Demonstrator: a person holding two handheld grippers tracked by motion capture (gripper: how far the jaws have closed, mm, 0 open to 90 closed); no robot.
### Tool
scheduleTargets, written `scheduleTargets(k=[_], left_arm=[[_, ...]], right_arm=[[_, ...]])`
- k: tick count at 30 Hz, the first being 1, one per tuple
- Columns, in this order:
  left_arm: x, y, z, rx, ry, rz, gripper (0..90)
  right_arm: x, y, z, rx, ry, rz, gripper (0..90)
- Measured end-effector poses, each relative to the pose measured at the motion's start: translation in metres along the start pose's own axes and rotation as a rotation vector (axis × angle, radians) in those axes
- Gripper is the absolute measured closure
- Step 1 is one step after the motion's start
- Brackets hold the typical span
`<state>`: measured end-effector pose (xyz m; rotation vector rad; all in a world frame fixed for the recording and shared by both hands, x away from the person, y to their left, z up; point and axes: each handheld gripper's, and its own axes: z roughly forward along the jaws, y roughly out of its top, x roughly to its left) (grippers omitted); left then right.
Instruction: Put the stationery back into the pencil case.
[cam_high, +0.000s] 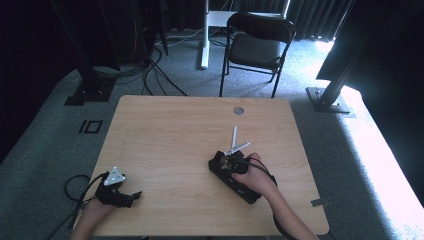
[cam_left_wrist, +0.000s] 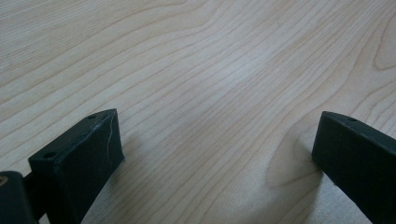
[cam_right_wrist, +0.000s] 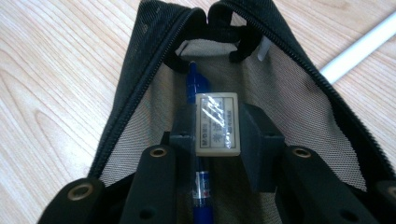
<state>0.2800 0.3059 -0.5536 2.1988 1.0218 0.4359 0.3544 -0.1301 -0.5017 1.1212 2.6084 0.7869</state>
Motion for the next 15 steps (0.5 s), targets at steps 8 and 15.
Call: scheduleTargets(k=[8,15], left_arm=[[0.0,0.0,0.0,0.0,0.0,0.0,2.0],[0.0,0.0,0.0,0.0,0.0,0.0,2.0]], right_arm=[[-0.001,0.0,-0.005,-0.014,0.011,0.007,65.9],[0.0,0.003,-0.029,-0.091,0.064,0.025,65.9]])
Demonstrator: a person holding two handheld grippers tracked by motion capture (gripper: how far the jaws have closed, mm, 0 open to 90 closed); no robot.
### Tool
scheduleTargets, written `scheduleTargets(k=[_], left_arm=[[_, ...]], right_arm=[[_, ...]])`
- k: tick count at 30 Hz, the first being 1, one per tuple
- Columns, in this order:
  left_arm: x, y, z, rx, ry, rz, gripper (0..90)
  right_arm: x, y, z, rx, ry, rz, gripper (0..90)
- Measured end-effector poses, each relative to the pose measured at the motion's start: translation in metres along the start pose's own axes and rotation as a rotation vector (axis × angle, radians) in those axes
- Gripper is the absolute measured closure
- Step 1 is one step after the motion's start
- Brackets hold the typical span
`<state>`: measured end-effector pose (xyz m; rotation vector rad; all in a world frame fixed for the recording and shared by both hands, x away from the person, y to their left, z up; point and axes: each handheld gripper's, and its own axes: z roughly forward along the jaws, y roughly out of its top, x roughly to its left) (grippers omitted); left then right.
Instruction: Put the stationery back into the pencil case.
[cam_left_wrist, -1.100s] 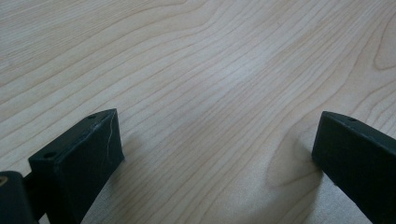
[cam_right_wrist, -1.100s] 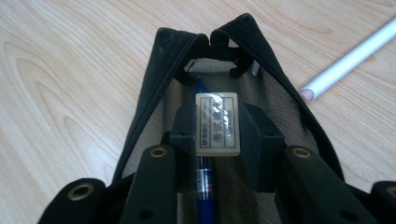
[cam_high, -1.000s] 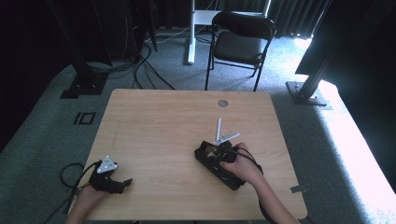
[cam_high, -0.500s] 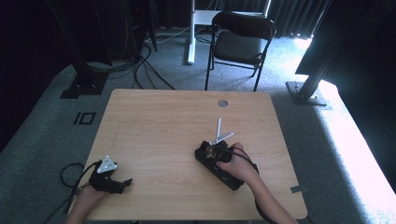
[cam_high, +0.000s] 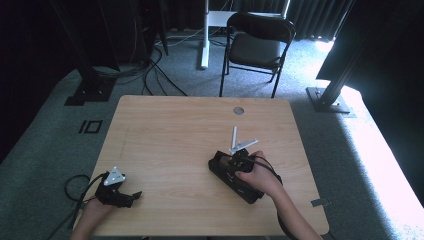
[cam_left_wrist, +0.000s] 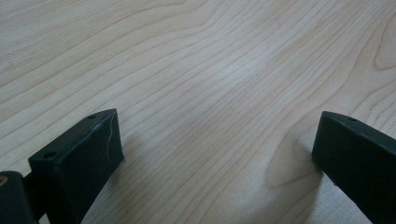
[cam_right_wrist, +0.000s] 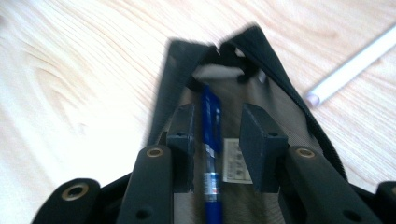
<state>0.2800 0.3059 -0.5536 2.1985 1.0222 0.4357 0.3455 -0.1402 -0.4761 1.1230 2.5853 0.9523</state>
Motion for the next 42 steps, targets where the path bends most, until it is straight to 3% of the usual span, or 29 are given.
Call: scheduleTargets(k=[10,13,18,19,28,42], left_arm=[[0.0,0.0,0.0,-0.001,0.0,0.001,2.0],[0.0,0.0,0.0,0.0,0.0,0.001,2.0],[0.0,0.0,0.0,0.0,0.0,0.0,2.0],[0.0,0.0,0.0,0.0,0.0,0.0,2.0],[0.0,0.0,0.0,0.0,0.0,0.0,2.0],[0.0,0.0,0.0,0.0,0.0,0.0,2.0]], right_arm=[[-0.007,0.008,-0.032,-0.116,-0.022,0.021,65.8],[-0.015,0.012,-0.037,-0.16,-0.05,0.052,64.6],[-0.025,0.015,-0.037,-0.187,-0.087,0.082,64.6],[-0.031,0.017,-0.034,-0.203,-0.111,0.102,64.3],[-0.056,0.023,-0.014,-0.226,-0.141,0.16,62.1],[-0.084,0.032,0.027,-0.187,-0.198,0.238,60.5]])
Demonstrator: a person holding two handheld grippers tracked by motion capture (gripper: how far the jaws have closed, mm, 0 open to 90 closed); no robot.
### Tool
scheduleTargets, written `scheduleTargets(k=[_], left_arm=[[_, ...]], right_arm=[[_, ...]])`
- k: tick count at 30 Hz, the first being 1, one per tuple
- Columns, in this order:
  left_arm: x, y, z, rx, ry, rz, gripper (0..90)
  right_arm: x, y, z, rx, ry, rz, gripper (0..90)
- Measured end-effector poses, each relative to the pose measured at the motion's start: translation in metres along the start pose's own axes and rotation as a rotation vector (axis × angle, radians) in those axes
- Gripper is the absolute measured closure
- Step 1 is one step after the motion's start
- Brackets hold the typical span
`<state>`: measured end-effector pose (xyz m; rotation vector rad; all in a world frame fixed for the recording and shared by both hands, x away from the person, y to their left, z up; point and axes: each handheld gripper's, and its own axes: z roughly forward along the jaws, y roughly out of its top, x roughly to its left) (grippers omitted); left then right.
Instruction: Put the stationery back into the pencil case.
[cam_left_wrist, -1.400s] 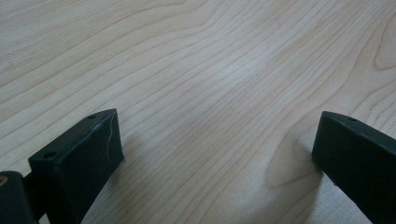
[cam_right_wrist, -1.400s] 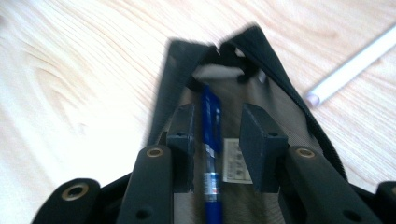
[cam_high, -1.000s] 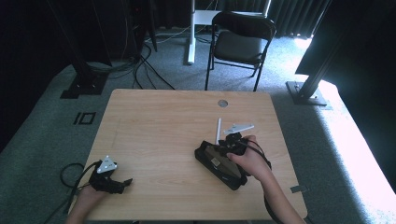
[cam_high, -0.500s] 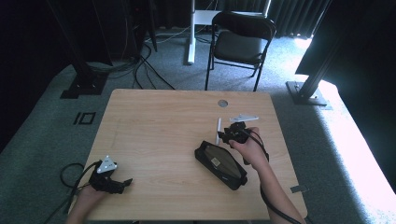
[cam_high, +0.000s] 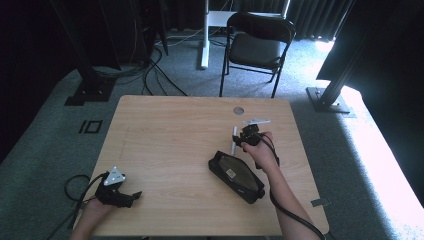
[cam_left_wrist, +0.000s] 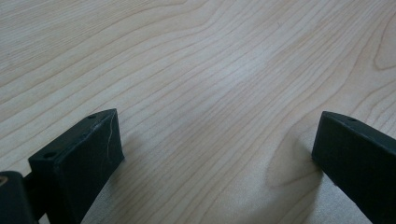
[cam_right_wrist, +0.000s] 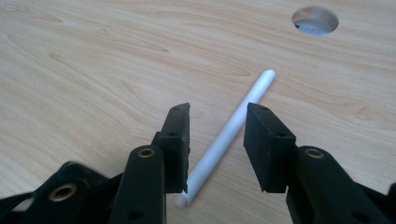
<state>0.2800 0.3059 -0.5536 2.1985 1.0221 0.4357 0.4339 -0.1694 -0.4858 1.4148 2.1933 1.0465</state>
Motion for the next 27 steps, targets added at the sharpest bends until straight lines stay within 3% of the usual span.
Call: scheduleTargets(k=[8,13,27], left_arm=[[0.0,0.0,0.0,0.0,0.0,0.0,2.0],[0.0,0.0,0.0,0.0,0.0,0.0,2.0],[0.0,0.0,0.0,0.0,0.0,0.0,2.0]], right_arm=[[-0.009,0.003,0.02,0.037,-0.054,0.022,58.0],[-0.013,0.004,0.027,0.04,-0.059,0.061,57.5],[-0.016,-0.005,0.049,0.09,-0.079,0.082,57.3]])
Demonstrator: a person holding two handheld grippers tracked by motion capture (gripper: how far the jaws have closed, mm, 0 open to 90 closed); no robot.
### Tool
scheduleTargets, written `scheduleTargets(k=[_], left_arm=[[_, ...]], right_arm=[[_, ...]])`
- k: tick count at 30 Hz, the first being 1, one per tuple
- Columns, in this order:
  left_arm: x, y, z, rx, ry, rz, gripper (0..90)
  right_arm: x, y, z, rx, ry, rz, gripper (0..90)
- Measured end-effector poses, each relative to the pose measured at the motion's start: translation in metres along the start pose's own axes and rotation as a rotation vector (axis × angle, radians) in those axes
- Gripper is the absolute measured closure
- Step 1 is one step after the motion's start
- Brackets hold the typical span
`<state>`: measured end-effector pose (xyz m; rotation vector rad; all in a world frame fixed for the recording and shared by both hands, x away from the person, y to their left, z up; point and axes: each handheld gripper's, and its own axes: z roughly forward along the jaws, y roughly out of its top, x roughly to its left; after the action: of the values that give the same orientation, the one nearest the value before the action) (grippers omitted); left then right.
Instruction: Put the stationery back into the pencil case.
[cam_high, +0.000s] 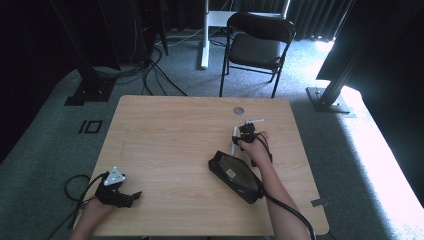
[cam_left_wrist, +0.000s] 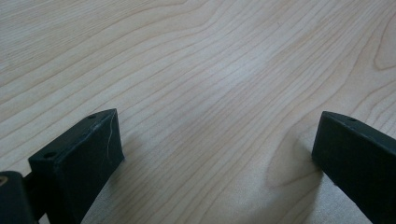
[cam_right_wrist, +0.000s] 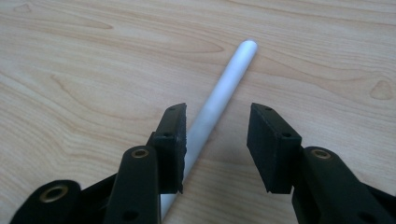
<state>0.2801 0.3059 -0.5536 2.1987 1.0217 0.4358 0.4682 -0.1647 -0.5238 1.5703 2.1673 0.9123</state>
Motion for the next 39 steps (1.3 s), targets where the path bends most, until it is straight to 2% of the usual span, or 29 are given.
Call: scheduleTargets(k=[11,15,19,25,27,30,39], left_arm=[[0.0,0.0,0.0,0.0,0.0,0.0,2.0],[0.0,0.0,0.0,0.0,0.0,0.0,2.0],[0.0,0.0,0.0,0.0,0.0,0.0,2.0],[0.0,0.0,0.0,0.0,0.0,0.0,2.0],[0.0,0.0,0.0,0.0,0.0,0.0,2.0],[0.0,0.0,0.0,0.0,0.0,-0.001,2.0],[0.0,0.0,0.0,0.0,0.0,-0.001,2.0]], right_arm=[[0.005,0.002,0.011,0.044,-0.019,-0.018,61.0],[0.005,0.0,0.013,0.052,-0.03,-0.022,65.6],[0.004,0.0,0.012,0.067,-0.041,-0.048,72.1],[0.001,-0.002,0.01,0.062,-0.035,-0.054,78.0],[0.0,-0.003,0.01,0.051,-0.028,-0.037,78.4],[-0.001,-0.003,0.009,0.06,-0.038,-0.036,78.5],[-0.014,0.0,-0.01,0.045,-0.009,-0.027,78.5]])
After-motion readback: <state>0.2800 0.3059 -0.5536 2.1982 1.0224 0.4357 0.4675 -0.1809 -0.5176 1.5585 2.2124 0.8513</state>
